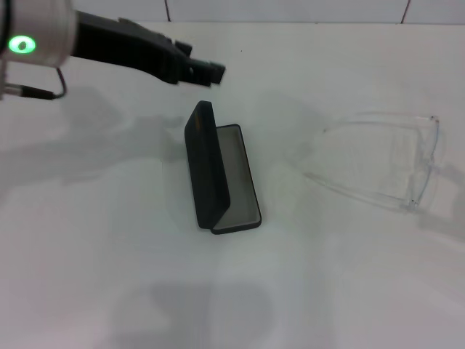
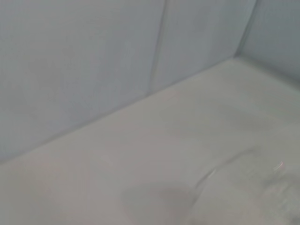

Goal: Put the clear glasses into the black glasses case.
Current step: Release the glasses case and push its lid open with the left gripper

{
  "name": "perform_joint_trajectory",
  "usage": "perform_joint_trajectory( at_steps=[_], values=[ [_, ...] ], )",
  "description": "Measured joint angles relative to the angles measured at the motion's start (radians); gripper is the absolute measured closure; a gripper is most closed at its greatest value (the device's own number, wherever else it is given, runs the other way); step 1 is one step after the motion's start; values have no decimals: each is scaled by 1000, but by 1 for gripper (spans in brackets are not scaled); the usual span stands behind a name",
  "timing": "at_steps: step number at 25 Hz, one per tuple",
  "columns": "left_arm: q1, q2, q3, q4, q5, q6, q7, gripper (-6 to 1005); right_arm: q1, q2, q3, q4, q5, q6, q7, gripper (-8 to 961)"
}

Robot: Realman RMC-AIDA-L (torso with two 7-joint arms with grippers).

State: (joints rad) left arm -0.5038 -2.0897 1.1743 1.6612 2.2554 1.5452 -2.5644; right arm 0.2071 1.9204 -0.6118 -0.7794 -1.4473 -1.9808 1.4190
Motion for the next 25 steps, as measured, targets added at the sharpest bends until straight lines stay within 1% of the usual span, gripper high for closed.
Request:
perform_joint_trajectory(
  at_steps=[2,3,6,9,13,14,16,19,25],
  values=[
    [-12,0,97,43,107,-4,-115,336,-1,0,3,0,-1,0,0,69],
    [-21,0,167,66,186,-5,-192,336,-3,-2,5,0,-2,0,-1,70],
    [-49,-2,310,87,314,-9,-334,336,1,-7,21,-1,-28,1,-8,70],
    [-70,-5,377,81,371,-17,-421,336,6,-8,34,-3,-51,3,-11,70],
    [-63,-18,385,66,372,-49,-446,336,15,-13,42,-6,-86,6,-24,70],
    [-60,-18,385,52,363,-59,-447,336,15,-13,42,-6,-86,6,-24,70],
    [-60,-18,387,20,349,-76,-447,337,15,-21,49,-6,-90,0,-33,69],
    [-67,-15,387,-70,337,-106,-447,337,15,-23,53,-6,-90,-2,-36,69],
    [-71,-11,398,-120,335,-141,-447,339,15,-22,53,-6,-90,-3,-37,70]
  ],
)
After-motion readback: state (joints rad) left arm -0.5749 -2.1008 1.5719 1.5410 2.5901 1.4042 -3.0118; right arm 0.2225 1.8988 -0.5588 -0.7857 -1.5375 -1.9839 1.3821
